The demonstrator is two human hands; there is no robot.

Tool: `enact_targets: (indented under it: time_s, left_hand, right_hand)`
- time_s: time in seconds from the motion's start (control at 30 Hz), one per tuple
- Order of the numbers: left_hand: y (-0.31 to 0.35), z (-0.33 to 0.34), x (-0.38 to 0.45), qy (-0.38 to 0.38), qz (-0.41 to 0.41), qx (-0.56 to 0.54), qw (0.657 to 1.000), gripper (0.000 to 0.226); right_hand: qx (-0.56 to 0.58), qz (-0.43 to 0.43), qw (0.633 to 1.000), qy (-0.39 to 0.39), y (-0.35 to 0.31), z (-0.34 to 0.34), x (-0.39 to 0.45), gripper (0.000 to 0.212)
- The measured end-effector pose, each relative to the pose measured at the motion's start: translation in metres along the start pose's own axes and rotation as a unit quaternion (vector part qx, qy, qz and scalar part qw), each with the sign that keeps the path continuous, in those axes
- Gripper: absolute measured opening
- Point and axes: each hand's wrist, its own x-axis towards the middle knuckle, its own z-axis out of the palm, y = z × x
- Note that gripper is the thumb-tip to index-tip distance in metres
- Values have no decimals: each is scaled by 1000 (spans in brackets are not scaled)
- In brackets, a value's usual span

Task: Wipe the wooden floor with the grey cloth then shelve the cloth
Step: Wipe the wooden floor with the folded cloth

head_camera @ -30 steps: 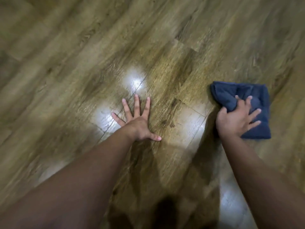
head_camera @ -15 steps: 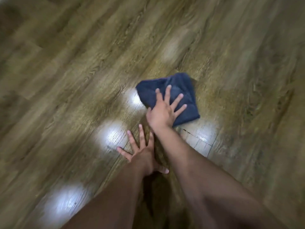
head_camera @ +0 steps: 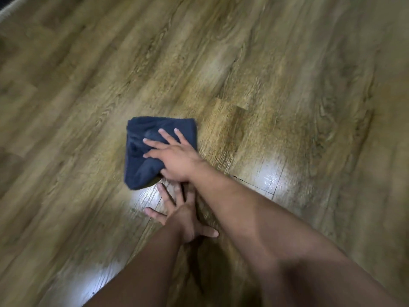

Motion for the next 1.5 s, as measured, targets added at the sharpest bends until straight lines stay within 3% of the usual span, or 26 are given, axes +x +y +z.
enact_targets:
  time_s: [0.23, 0.37, 0.47, 0.67, 0.87, 0.93, 1.0, 1.07, 1.13, 1.23, 1.33, 1.5]
  left_hand:
    - [4, -4, -3, -13, 5, -19, 1000, 163]
    - [2, -5, -5, -24, 23, -36, 999, 163]
    - [2, -5, -3, -20, 17, -40, 999, 165]
    - [0, -3, 0, -18, 21, -53, 998, 166]
    - [-1, 2, 4, -1, 28, -37, 999, 163]
    - [-2, 5, 4, 30, 49, -68, 996, 151]
    - [-19, 10, -3, 179, 90, -98, 975, 100]
    - [-63, 19, -10, 379, 60, -143, 912, 49]
    - [-126, 37, -14, 482, -47, -186, 855, 41]
    - [-196, 60, -20, 484, -172, -188, 837, 46]
    - [-197, 58, -21, 455, -174, -173, 856, 49]
    - [-201, 60, -18, 448, -180, -167, 860, 48]
  right_hand:
    - [-1, 195, 975, 106, 124, -29, -79, 61]
    - [33, 398, 894, 203, 188, -36, -151, 59]
    - [66, 480, 842, 238, 192, -33, -175, 55]
    - [86, 529, 798, 274, 135, -11, -147, 56]
    - [64, 494, 840, 216, 71, 14, -125, 61]
    - [71, 486, 852, 185, 61, 15, -123, 62]
    - [82, 484, 856, 163, 56, 12, -123, 62]
    - [88, 484, 856, 160, 53, 9, -122, 60]
    - [92, 499, 846, 166, 51, 7, -120, 59]
    - [90, 522, 827, 191, 42, 13, -104, 59]
    - [88, 551, 805, 203, 32, 15, -77, 57]
    - [90, 547, 807, 203, 5, 13, -20, 58]
